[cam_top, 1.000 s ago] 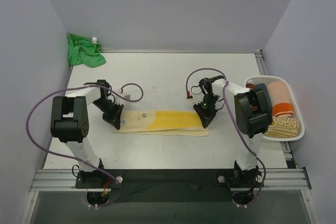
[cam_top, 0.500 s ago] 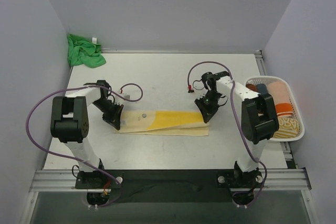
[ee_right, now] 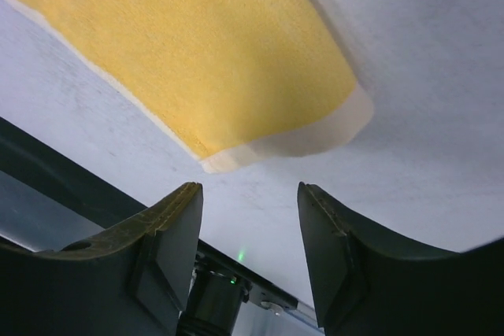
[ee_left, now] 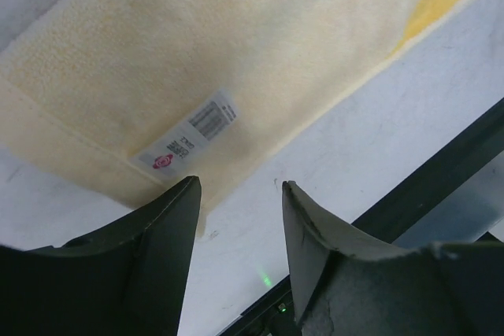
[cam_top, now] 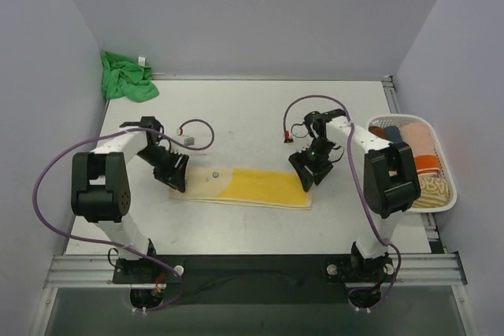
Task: Roll the towels
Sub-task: Fold the towel
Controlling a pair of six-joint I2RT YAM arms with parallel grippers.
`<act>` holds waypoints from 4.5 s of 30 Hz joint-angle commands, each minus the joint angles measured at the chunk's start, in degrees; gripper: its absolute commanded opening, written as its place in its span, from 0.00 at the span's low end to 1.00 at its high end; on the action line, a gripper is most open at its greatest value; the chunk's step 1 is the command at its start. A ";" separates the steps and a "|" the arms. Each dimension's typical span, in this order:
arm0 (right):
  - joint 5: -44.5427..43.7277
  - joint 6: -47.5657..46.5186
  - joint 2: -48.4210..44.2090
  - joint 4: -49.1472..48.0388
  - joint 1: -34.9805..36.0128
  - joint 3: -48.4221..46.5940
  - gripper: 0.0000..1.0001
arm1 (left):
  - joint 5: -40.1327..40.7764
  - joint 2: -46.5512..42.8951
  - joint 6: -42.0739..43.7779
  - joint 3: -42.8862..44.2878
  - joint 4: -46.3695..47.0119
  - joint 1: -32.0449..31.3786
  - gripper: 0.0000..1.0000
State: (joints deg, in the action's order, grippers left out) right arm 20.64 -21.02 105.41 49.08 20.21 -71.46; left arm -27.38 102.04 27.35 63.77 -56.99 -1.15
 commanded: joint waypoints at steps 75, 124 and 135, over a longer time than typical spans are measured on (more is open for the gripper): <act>4.41 19.43 15.27 -1.18 -13.61 -10.54 0.28 | -5.85 -9.23 -10.65 3.03 7.51 -1.23 0.69; 16.27 21.02 12.71 4.62 4.40 -28.38 0.00 | -8.75 0.62 -16.63 1.97 13.13 -5.80 0.25; 16.97 22.69 17.90 4.45 7.56 -30.23 0.00 | -8.48 0.27 -16.19 0.57 13.22 -5.79 0.26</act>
State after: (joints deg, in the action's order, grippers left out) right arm 36.12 1.13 122.26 50.94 26.85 -99.96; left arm -34.98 102.89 10.92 64.62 -45.10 -6.83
